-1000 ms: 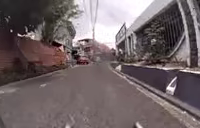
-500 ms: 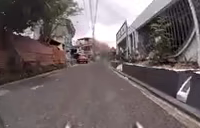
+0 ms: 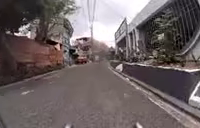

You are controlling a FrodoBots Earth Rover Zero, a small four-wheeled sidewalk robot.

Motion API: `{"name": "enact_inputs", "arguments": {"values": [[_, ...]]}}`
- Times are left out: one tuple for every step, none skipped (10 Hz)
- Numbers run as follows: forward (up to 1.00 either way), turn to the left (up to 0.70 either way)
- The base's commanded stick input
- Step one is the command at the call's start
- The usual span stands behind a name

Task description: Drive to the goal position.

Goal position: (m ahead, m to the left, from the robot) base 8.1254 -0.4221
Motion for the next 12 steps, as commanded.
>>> {"name": "enact_inputs", "arguments": {"values": [[0.7,0.0],[0.7,0.0],[0.7,0.0],[0.7,0.0],[0.7,0.0],[0.7,0.0],[0.7,0.0],[0.7,0.0],[0.7,0.01],[0.7,0.14],[0.7,0.14],[0.7,0.13]]}}
